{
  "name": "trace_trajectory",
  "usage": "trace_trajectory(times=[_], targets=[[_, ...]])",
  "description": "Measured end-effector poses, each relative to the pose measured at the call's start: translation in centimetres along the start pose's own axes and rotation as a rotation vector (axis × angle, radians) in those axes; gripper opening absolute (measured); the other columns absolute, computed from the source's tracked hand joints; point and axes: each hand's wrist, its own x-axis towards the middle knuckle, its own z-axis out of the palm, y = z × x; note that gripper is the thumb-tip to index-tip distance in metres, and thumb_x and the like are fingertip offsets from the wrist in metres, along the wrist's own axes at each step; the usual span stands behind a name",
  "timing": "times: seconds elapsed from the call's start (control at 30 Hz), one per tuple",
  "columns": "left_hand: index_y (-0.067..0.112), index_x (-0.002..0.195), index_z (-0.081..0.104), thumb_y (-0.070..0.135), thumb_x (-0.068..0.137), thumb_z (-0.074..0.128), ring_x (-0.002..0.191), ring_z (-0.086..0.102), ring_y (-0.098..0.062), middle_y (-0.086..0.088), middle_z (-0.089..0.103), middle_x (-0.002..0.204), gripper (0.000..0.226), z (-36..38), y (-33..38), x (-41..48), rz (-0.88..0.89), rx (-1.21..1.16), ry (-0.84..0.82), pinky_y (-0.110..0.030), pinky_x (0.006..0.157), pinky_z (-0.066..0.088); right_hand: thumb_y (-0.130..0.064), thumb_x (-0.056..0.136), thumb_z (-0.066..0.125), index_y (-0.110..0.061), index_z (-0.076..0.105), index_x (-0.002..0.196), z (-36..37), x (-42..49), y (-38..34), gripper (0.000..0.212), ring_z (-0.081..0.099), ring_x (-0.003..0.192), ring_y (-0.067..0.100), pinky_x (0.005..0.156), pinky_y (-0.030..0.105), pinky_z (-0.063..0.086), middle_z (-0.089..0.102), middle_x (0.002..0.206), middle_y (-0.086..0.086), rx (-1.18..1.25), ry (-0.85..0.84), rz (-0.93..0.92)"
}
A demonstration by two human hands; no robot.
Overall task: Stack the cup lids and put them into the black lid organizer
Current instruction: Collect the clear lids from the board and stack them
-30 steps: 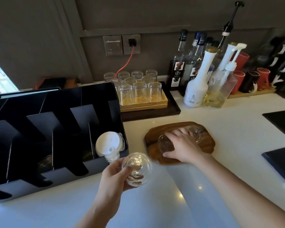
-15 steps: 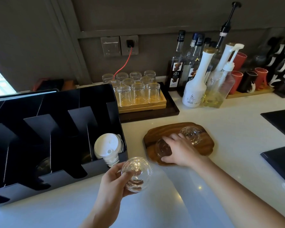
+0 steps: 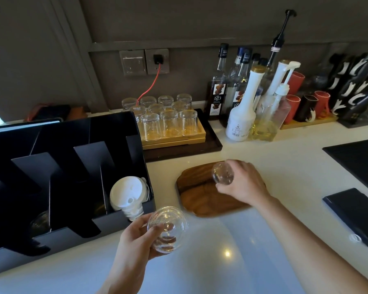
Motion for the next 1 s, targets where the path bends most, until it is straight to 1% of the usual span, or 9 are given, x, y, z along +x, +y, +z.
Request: trace_trajectory(times=[0.07,0.13,0.23,0.33,0.43,0.5,0.6,0.83,1.0], targets=[[0.006,0.117,0.071,-0.001,0.093,0.069,0.080,0.078,-0.044,-0.021,0.081,0.098,0.026,0.1,0.0,0.1,0.004,0.007,-0.004,-0.041,0.063,0.064,-0.055,0.061,0.077,-0.023,0.053,0.133,-0.9,0.8,1.4,0.082,0.053,0.110,0.034,0.091,0.040,0.048,0.063,0.116,0.011,0.002,0.018,0.071],[0.006,0.119,0.071,-0.003,0.094,0.068,0.079,0.078,-0.044,-0.021,0.082,0.098,0.027,0.3,-0.1,0.2,0.005,0.019,-0.010,-0.042,0.065,0.064,-0.058,0.059,0.076,-0.025,0.053,0.132,-1.1,1.3,2.4,0.083,0.053,0.109,0.034,0.090,0.040,0.048,0.063,0.113,0.011,-0.029,0.000,0.109],[0.005,0.120,0.069,-0.005,0.094,0.066,0.077,0.078,-0.043,-0.021,0.082,0.097,0.027,0.6,-0.2,0.0,0.002,0.025,-0.015,-0.046,0.069,0.064,-0.065,0.057,0.068,-0.026,0.053,0.132,-0.3,1.4,3.0,0.086,0.053,0.106,0.034,0.087,0.039,0.049,0.063,0.113,0.010,-0.157,-0.044,0.059],[0.005,0.117,0.069,-0.006,0.094,0.065,0.078,0.076,-0.044,-0.020,0.082,0.095,0.026,0.7,-0.3,-0.2,0.008,0.028,-0.004,-0.047,0.072,0.063,-0.061,0.060,0.071,-0.025,0.053,0.134,0.7,1.4,3.2,0.084,0.050,0.109,0.032,0.088,0.038,0.049,0.059,0.117,0.009,-0.212,-0.070,0.021],[0.004,0.115,0.070,-0.007,0.095,0.063,0.087,0.075,-0.054,-0.020,0.082,0.095,0.024,0.6,-0.4,-0.4,0.009,0.027,0.008,-0.049,0.074,0.063,-0.059,0.059,0.073,-0.026,0.055,0.130,1.2,1.5,3.5,0.081,0.049,0.110,0.031,0.088,0.038,0.049,0.056,0.120,0.008,-0.195,-0.069,-0.019],[0.004,0.115,0.070,-0.007,0.095,0.063,0.091,0.074,-0.057,-0.021,0.082,0.095,0.024,0.5,-0.4,-0.6,-0.001,0.023,0.013,-0.048,0.071,0.064,-0.061,0.058,0.075,-0.026,0.055,0.130,1.3,1.7,3.4,0.082,0.048,0.112,0.030,0.090,0.038,0.048,0.056,0.123,0.007,-0.192,-0.076,-0.037],[0.003,0.116,0.070,-0.007,0.094,0.065,0.088,0.075,-0.055,-0.022,0.082,0.095,0.024,0.4,-0.5,-0.7,-0.013,0.025,0.013,-0.046,0.065,0.065,-0.066,0.057,0.074,-0.028,0.054,0.132,1.3,2.0,3.3,0.087,0.047,0.113,0.030,0.092,0.039,0.046,0.058,0.123,0.006,-0.198,-0.109,-0.038],[0.004,0.118,0.069,-0.005,0.095,0.065,0.083,0.078,-0.049,-0.020,0.082,0.095,0.025,0.6,-0.3,-0.7,-0.023,0.043,0.013,-0.046,0.066,0.065,-0.047,0.060,0.080,-0.025,0.050,0.137,1.6,2.3,3.4,0.086,0.047,0.116,0.032,0.093,0.038,0.048,0.051,0.124,0.011,-0.061,-0.130,0.064],[0.003,0.117,0.069,-0.006,0.095,0.065,0.082,0.078,-0.050,-0.021,0.082,0.095,0.025,0.5,-0.3,-0.7,-0.024,0.048,0.008,-0.043,0.061,0.065,-0.045,0.059,0.082,-0.023,0.052,0.134,1.1,2.6,4.4,0.084,0.047,0.112,0.035,0.090,0.040,0.047,0.052,0.119,0.013,-0.040,-0.006,0.096]])
